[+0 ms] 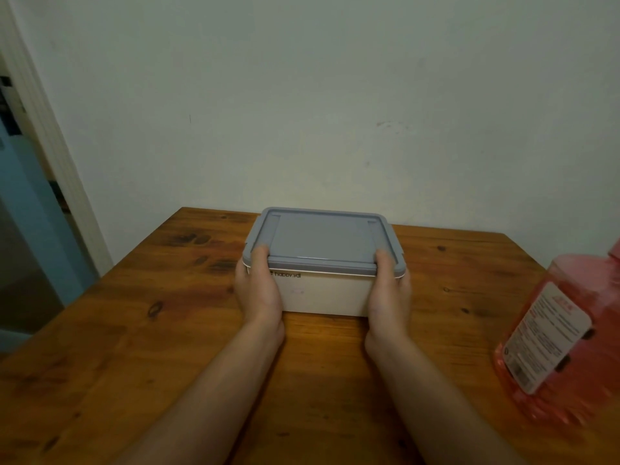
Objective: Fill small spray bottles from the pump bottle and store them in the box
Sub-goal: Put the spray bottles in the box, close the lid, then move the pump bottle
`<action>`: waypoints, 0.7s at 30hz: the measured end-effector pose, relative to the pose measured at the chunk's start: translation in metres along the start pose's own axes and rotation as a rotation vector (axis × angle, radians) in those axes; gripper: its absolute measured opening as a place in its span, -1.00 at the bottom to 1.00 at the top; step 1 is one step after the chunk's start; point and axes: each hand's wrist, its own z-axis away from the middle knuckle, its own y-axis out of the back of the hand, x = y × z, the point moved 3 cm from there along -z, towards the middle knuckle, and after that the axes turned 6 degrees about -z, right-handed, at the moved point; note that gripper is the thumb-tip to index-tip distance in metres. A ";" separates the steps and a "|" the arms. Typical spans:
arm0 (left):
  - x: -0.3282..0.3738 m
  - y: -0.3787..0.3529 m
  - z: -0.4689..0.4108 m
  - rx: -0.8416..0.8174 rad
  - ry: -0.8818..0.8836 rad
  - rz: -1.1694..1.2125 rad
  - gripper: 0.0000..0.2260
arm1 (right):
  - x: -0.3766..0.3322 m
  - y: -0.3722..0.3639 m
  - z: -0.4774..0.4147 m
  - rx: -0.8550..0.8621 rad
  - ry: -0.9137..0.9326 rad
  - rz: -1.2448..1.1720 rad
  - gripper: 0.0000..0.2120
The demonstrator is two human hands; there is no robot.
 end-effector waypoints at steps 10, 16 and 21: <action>0.001 -0.006 -0.002 0.036 0.012 0.007 -0.77 | -0.002 -0.006 -0.008 -0.001 0.005 -0.044 -0.46; 0.001 -0.013 -0.011 0.014 0.011 -0.002 -0.74 | -0.007 -0.011 -0.018 -0.030 0.013 -0.021 -0.50; 0.001 -0.020 -0.024 -0.026 0.004 -0.038 -0.75 | -0.012 -0.015 -0.029 -0.049 0.019 -0.020 -0.61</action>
